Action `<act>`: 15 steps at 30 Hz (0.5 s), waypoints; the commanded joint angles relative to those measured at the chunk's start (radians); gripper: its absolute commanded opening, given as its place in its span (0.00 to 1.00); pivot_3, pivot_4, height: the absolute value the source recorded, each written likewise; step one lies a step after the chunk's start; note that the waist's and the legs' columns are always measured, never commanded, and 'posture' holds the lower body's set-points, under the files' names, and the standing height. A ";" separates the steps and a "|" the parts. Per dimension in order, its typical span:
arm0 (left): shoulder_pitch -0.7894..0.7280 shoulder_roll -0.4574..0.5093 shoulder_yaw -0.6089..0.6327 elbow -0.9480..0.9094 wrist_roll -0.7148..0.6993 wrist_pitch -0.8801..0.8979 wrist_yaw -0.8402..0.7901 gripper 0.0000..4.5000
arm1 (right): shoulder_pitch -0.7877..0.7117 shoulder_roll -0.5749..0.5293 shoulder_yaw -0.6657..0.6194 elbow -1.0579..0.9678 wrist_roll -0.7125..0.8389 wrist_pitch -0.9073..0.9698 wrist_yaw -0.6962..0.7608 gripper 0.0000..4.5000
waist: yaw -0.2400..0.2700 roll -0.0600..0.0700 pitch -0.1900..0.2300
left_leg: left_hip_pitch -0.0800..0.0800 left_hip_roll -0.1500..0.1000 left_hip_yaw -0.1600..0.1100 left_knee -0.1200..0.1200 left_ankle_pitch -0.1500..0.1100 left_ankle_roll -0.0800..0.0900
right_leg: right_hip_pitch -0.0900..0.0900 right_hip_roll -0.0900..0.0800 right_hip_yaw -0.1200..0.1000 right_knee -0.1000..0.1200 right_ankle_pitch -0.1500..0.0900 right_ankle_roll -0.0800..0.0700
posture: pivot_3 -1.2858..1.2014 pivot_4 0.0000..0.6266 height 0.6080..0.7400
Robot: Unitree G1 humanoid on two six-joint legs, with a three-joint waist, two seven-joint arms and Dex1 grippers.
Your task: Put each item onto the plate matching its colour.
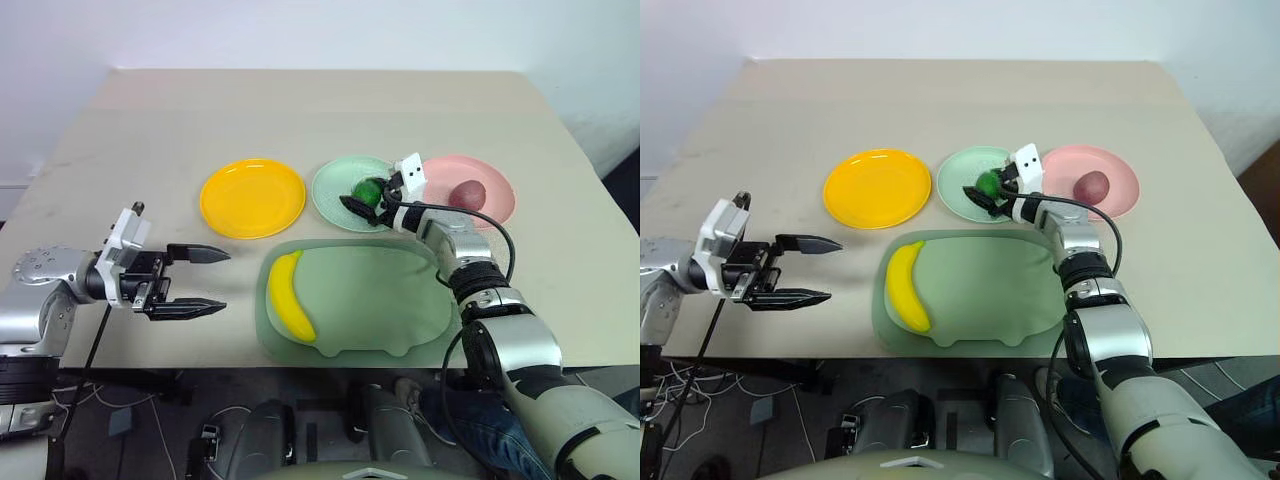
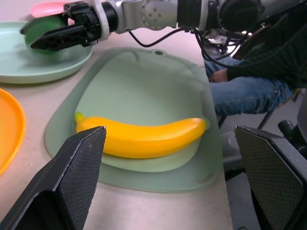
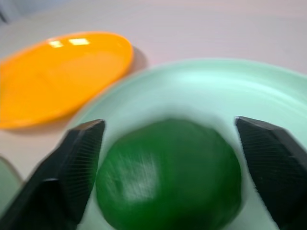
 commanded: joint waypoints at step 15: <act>-0.028 -0.010 0.009 -0.019 -0.005 -0.020 0.022 1.00 | 0.128 -0.077 -0.077 -0.536 0.264 0.278 0.319 1.00 | 0.012 0.000 0.000 | 0.000 0.001 -0.002 0.000 0.000 0.000 | 0.001 0.000 0.000 0.000 0.000 0.000 | 0.52 0.24 1.00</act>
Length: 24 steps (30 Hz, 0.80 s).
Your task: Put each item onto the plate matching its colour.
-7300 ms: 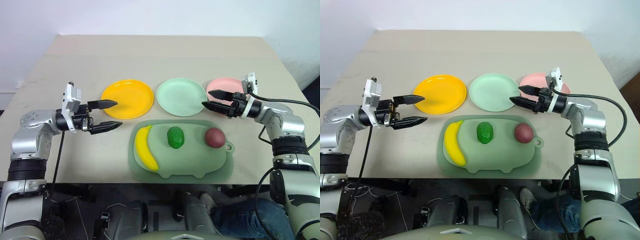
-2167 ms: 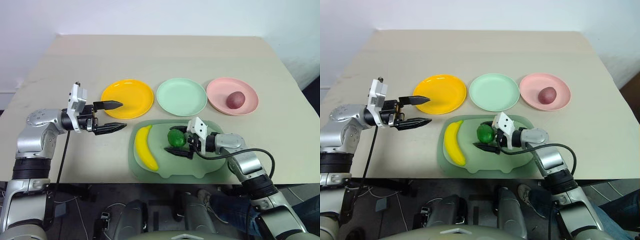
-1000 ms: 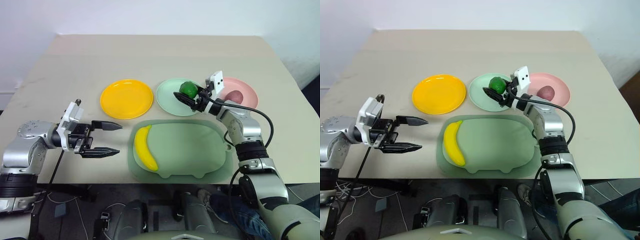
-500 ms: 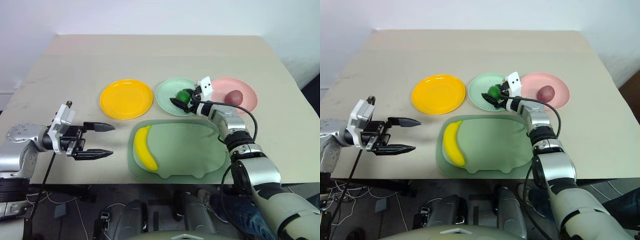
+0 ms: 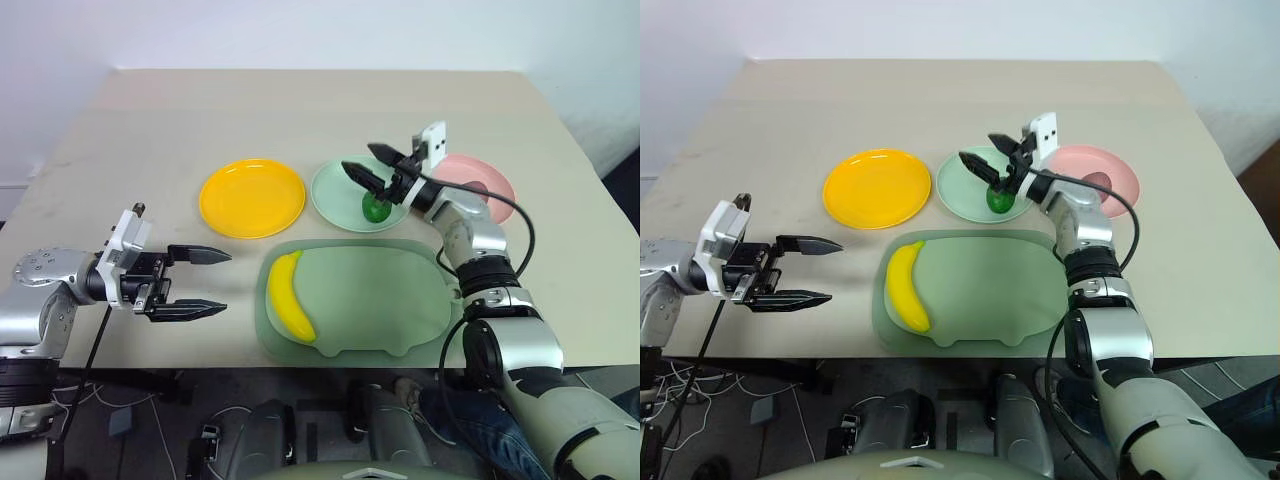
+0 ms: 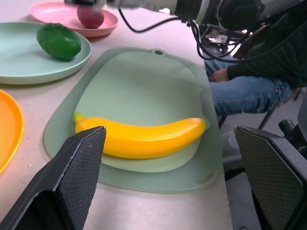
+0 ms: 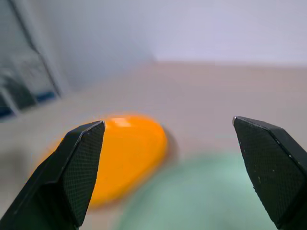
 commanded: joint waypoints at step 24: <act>-0.191 -0.038 -0.177 0.013 0.085 0.299 0.231 1.00 | 0.259 -0.460 0.053 -0.148 0.015 0.108 0.479 1.00 | 0.002 0.000 0.000 | 0.001 -0.002 0.002 0.001 -0.001 0.002 | 0.001 0.000 0.000 0.000 0.000 0.000 | 0.52 0.24 1.00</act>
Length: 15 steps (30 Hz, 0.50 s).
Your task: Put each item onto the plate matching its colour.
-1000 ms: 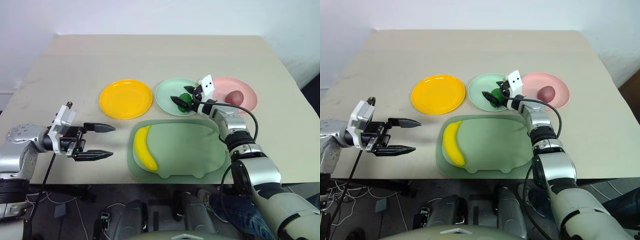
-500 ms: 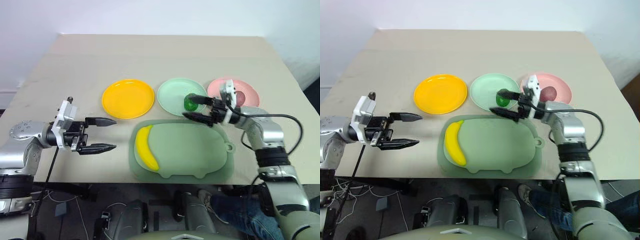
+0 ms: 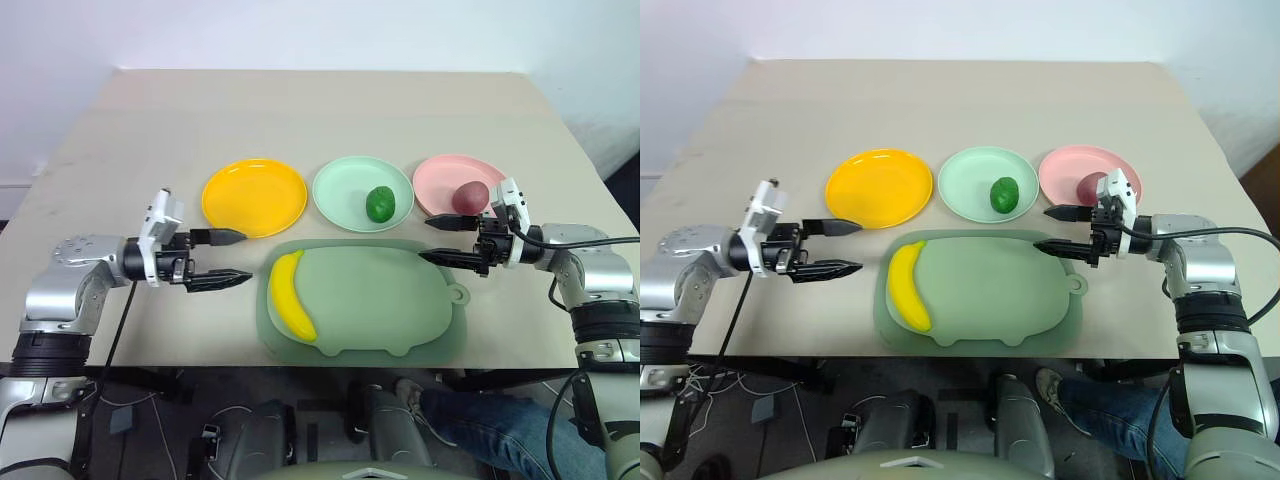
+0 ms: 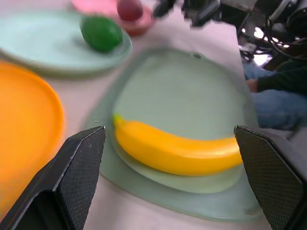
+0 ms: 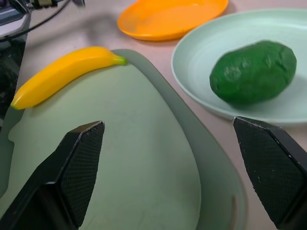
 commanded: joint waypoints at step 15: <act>-0.055 -0.083 -0.134 -0.338 0.024 0.396 0.392 1.00 | -0.022 0.019 -0.046 -0.041 0.038 0.020 -0.006 1.00 | 0.001 0.000 0.000 | 0.000 0.000 -0.003 0.000 0.001 -0.002 | 0.000 0.000 0.001 0.000 0.000 0.000 | 0.52 0.24 1.00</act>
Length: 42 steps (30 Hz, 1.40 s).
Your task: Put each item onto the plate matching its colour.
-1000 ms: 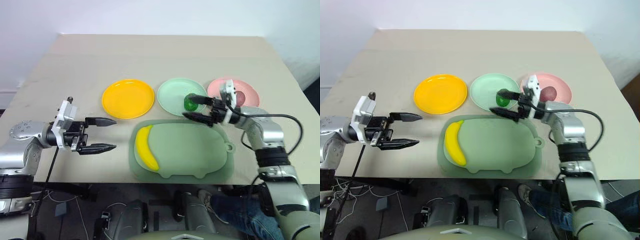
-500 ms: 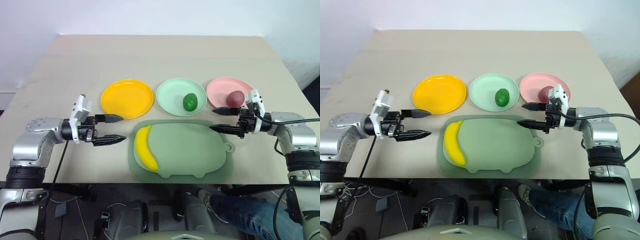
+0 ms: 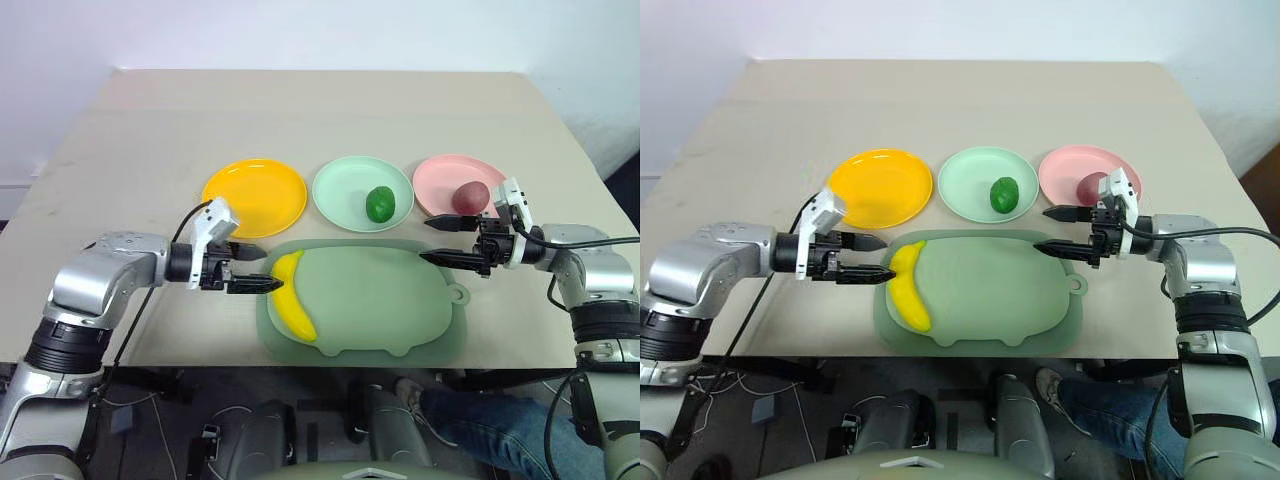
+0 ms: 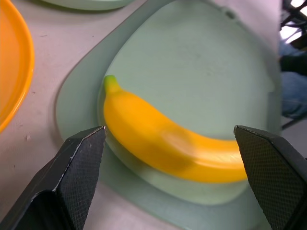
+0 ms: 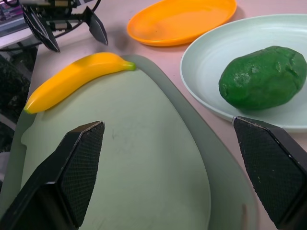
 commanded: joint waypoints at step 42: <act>-0.116 -0.093 0.061 0.042 0.043 -0.054 0.255 0.38 | -0.063 0.040 -0.028 0.017 0.008 -0.011 -0.043 1.00 | 0.000 0.000 -0.001 | 0.015 -0.001 -0.001 -0.002 -0.003 0.005 | 0.012 0.000 0.001 -0.002 -0.002 -0.001 | 0.52 0.24 1.00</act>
